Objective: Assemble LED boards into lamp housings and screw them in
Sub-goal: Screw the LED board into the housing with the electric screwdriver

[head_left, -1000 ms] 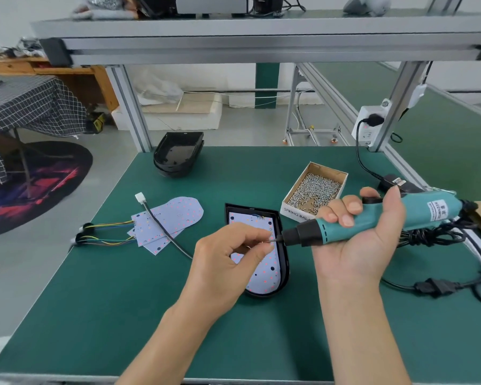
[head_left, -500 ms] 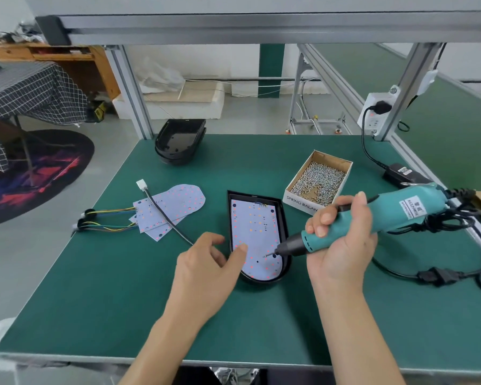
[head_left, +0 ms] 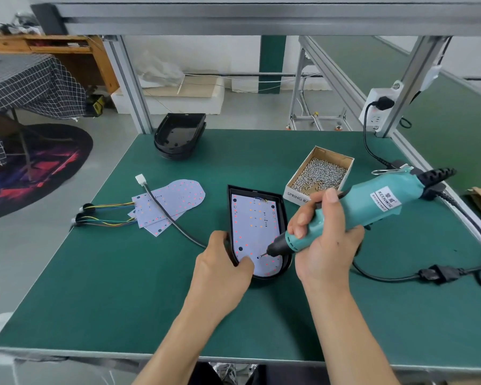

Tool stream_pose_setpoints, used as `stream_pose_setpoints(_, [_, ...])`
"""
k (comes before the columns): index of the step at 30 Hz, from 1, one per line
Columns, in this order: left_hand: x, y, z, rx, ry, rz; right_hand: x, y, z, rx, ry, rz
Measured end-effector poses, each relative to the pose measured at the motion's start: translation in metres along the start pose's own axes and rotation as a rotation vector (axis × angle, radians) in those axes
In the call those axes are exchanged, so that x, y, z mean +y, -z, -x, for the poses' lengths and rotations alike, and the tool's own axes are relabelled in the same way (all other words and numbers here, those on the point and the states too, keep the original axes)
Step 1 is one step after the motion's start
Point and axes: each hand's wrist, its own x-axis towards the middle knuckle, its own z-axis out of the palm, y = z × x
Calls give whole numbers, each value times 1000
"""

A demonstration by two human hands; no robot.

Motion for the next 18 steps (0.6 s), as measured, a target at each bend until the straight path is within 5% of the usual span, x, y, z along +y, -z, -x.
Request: stream_pose_setpoints(18, [2,-3,4,36,-49,23,7,0,2,2,44,33])
